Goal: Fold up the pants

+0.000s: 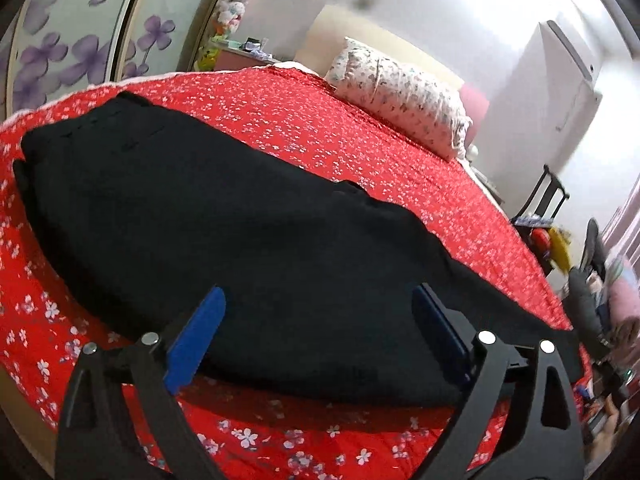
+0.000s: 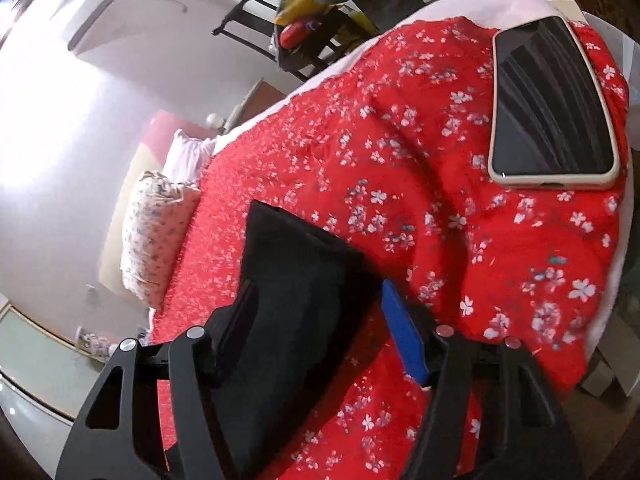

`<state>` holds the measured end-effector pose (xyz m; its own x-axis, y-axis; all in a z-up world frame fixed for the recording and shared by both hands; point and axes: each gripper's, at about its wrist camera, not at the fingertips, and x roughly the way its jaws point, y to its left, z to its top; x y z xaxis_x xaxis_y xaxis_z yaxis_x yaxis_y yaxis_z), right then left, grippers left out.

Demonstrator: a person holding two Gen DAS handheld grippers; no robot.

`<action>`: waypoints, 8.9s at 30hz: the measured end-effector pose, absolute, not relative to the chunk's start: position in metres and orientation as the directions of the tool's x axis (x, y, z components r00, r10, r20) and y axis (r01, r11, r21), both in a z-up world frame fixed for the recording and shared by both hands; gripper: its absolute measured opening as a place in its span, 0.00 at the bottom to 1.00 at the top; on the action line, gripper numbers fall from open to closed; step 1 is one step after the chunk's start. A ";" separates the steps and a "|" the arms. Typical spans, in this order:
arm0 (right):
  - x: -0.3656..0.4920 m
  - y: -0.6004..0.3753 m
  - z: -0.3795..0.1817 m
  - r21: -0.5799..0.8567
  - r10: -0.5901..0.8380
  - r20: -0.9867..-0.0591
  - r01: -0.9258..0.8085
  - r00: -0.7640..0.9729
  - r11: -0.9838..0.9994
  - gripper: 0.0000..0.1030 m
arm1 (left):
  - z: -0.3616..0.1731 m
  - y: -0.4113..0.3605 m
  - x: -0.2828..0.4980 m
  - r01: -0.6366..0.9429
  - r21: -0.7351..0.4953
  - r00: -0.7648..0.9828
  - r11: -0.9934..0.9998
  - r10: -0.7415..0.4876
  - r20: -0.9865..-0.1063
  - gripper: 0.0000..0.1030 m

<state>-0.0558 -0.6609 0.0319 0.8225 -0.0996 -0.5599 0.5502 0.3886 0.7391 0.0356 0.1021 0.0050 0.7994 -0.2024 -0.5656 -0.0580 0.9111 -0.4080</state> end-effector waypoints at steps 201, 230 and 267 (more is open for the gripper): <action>0.051 -0.320 0.092 0.837 0.815 -0.213 -0.330 0.539 0.437 0.92 | 0.143 0.202 0.089 -0.118 -0.498 0.853 0.859 -0.169 -0.494 0.20; 0.009 -0.485 0.087 0.925 0.408 -0.091 -0.074 0.908 0.372 0.99 | 0.059 -0.191 0.082 0.366 -0.277 0.612 0.888 -0.454 -0.647 0.19; 0.048 -0.420 0.050 0.906 0.758 -0.308 -0.067 0.575 0.419 0.93 | 0.005 -0.072 0.067 0.287 -0.257 0.664 0.923 -0.385 -0.641 0.96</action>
<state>0.0481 -0.4201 0.0496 0.5746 0.7584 -0.3078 -0.0675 0.4187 0.9056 0.0670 -0.0725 0.0051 0.6641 -0.3850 -0.6409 0.2873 0.9228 -0.2566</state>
